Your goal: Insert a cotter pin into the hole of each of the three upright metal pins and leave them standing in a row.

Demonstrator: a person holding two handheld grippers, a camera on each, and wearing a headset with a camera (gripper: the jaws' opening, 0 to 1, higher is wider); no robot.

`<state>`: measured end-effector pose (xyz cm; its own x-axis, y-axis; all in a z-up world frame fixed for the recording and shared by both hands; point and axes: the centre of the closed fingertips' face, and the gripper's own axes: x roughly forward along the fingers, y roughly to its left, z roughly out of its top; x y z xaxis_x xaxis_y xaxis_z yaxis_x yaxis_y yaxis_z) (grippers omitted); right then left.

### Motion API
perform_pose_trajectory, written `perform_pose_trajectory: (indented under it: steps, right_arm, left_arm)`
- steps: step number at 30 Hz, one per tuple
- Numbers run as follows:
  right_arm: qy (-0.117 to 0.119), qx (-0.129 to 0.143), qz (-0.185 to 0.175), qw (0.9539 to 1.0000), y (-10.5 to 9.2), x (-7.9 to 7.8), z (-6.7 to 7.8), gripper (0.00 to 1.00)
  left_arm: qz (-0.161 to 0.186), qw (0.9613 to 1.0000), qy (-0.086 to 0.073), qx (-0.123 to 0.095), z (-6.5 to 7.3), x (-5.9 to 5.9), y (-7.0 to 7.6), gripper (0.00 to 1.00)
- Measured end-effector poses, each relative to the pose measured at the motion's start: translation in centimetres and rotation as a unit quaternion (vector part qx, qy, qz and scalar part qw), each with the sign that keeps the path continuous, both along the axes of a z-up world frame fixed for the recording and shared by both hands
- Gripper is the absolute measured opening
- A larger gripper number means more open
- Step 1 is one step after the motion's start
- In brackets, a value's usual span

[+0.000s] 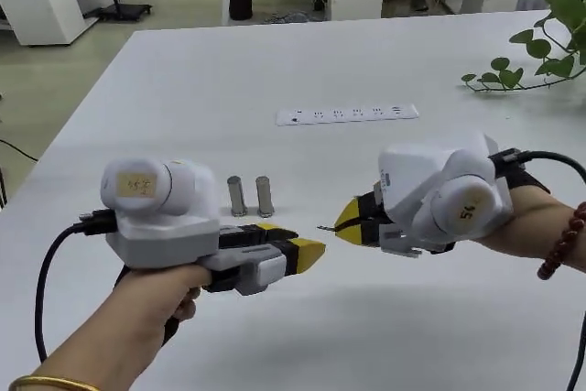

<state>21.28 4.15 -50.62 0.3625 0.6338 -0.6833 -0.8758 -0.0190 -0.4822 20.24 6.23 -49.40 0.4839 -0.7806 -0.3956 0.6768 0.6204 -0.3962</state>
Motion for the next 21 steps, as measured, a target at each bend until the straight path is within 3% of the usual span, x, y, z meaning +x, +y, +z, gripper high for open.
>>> perform_pose_trajectory:
  steps: [2,5,8,16,21]
  right_arm:
    - [-0.009,-0.002,0.01,0.9999,0.3,-0.3,0.3,0.0]
    - [-0.022,-0.003,0.021,0.9995,0.7,-0.7,0.7,0.0]
    - [-0.027,-0.001,0.026,0.9993,1.0,-1.0,0.9,0.0]
    - [-0.032,-0.002,0.037,0.9988,1.5,-1.6,1.0,0.0]
    - [-0.033,-0.002,0.039,0.9987,1.6,-1.7,1.1,0.0]
  left_arm:
    - [0.003,0.9999,0.011,-0.012,0.1,0.1,-0.1,0.18]
    - [0.007,0.9995,0.015,-0.025,0.4,0.2,-0.2,0.11]
    - [0.008,0.9992,0.023,-0.032,0.5,0.3,-0.2,0.11]
    - [0.007,0.9982,0.036,-0.047,0.6,-0.2,-0.5,0.01]
    - [0.007,0.9979,0.035,-0.054,0.7,-0.3,-0.6,0.0]
